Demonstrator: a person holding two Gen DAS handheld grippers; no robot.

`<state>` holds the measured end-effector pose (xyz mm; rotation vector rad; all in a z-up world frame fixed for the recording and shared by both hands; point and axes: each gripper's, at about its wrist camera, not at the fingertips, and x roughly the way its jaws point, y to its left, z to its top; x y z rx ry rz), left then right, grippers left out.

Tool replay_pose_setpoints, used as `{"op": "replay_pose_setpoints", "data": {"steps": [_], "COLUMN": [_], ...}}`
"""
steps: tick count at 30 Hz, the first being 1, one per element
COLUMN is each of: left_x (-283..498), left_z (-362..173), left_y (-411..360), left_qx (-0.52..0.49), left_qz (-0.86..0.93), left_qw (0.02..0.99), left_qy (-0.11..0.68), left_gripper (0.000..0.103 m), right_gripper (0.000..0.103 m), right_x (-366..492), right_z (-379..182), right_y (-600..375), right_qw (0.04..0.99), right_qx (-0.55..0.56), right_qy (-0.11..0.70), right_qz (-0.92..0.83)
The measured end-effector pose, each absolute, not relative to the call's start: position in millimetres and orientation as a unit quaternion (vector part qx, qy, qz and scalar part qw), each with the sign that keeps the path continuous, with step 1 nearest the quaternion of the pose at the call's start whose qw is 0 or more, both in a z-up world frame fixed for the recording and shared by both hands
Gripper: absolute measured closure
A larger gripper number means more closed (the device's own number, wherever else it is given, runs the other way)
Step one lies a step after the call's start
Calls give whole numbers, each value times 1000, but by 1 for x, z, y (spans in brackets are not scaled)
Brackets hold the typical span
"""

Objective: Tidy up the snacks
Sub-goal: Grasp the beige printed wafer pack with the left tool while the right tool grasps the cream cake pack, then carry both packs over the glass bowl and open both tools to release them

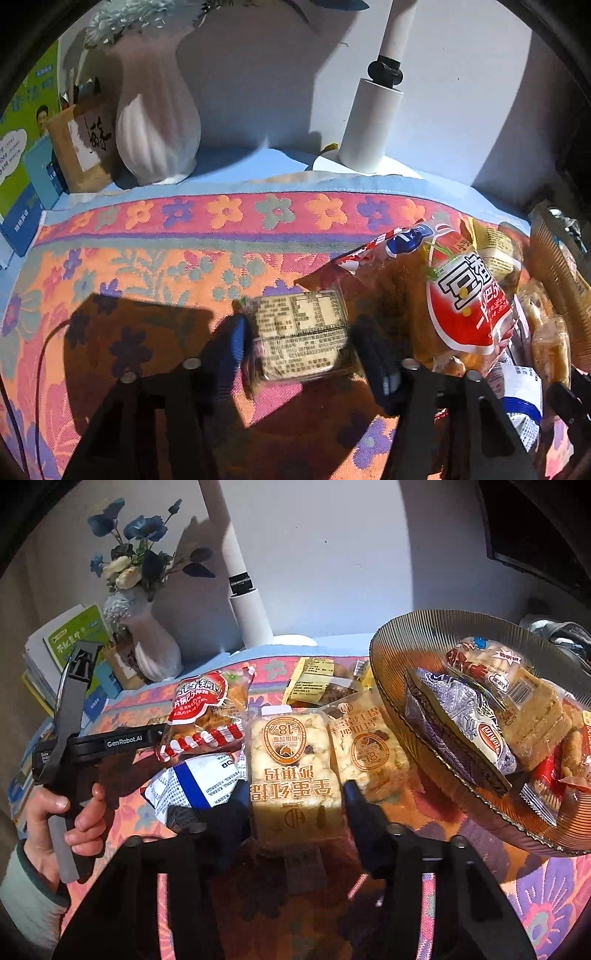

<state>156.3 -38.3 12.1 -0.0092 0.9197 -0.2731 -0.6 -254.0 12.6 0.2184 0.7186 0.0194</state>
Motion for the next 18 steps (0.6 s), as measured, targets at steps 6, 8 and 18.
{"op": "replay_pose_setpoints", "data": {"steps": [6, 8, 18], "left_x": [150, 141, 31], "left_z": [16, 21, 39], "left_y": [-29, -24, -9], "left_qx": [-17, -24, -46], "left_qz": [-126, -123, -145], "left_qw": [890, 892, 897], "left_qy": [437, 434, 415], "left_gripper": [56, 56, 56], "right_gripper": [59, 59, 59], "right_x": [-7, -11, -88], "right_z": [15, 17, 18], "right_y": [-258, -259, -268], "right_qw": [932, 933, 925], "right_qx": [116, 119, 91], "right_qy": [342, 340, 367], "right_qz": [18, 20, 35]}}
